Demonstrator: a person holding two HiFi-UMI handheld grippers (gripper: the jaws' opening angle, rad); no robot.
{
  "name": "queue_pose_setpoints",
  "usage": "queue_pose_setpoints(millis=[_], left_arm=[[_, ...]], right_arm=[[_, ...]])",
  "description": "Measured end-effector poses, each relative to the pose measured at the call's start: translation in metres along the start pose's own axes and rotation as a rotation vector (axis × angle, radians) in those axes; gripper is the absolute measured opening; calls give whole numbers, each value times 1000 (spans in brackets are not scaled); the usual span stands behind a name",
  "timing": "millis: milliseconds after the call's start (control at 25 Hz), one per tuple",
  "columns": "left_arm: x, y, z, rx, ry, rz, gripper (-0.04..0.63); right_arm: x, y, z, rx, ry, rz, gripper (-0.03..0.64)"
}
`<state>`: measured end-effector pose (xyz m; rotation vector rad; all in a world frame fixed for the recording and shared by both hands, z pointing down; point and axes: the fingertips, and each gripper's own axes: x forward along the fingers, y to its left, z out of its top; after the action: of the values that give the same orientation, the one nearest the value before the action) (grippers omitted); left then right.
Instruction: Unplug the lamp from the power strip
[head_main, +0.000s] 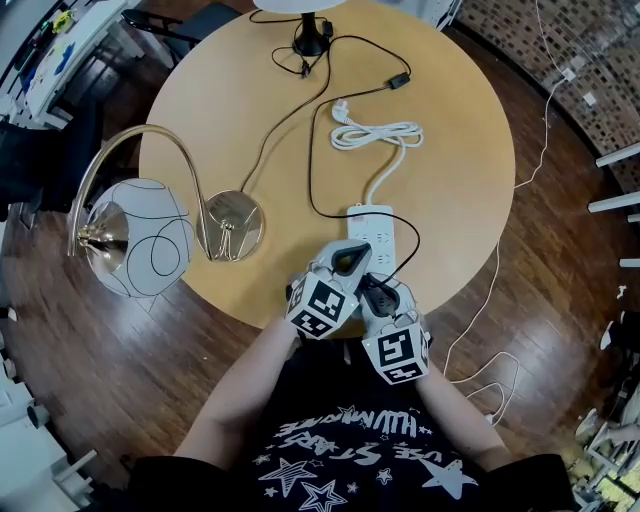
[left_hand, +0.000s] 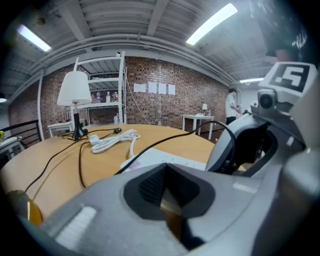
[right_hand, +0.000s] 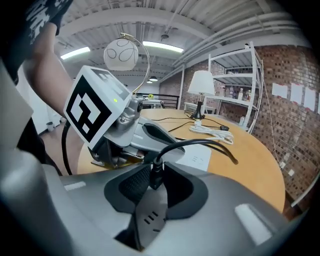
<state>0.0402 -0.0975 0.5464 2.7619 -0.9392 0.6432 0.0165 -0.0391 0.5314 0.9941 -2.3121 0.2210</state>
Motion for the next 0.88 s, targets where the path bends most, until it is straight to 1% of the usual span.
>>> queue_pose_setpoints(millis=[120, 200, 240, 280, 400, 440, 480, 520, 640, 720, 800, 880], left_arm=[[0, 0, 0, 1, 0, -2, 3], [0, 0, 0, -1, 1, -3, 2], [0, 0, 1, -1, 1, -4, 3], [0, 0, 1, 1, 1, -6, 3], [0, -1, 0, 9, 1, -9, 3], [0, -1, 0, 11, 2, -9, 3], [0, -1, -1, 11, 2, -9, 3], [0, -1, -1, 10, 2, -9, 2], [1, -1, 0, 9, 1, -13, 3], [0, 0, 0, 11, 0, -13, 3], [-1, 0, 0, 11, 0, -13, 3], [0, -2, 0, 14, 0, -15, 3]], right_arm=[[1, -1, -1, 118, -8, 76, 84], [1, -3, 0, 160, -10, 102, 86], [0, -3, 0, 154, -13, 101, 86], [0, -3, 1, 122, -15, 88, 84], [-2, 1, 2, -57, -21, 39, 80], [-3, 2, 3, -88, -29, 38, 80], [-3, 3, 3, -89, -41, 45, 80], [-3, 2, 2, -63, -56, 57, 80], [-4, -2, 1, 70, -88, 101, 81], [-3, -2, 3, 110, -90, 120, 81], [-4, -2, 3, 99, -90, 117, 81], [-5, 0, 2, 40, -87, 97, 78]])
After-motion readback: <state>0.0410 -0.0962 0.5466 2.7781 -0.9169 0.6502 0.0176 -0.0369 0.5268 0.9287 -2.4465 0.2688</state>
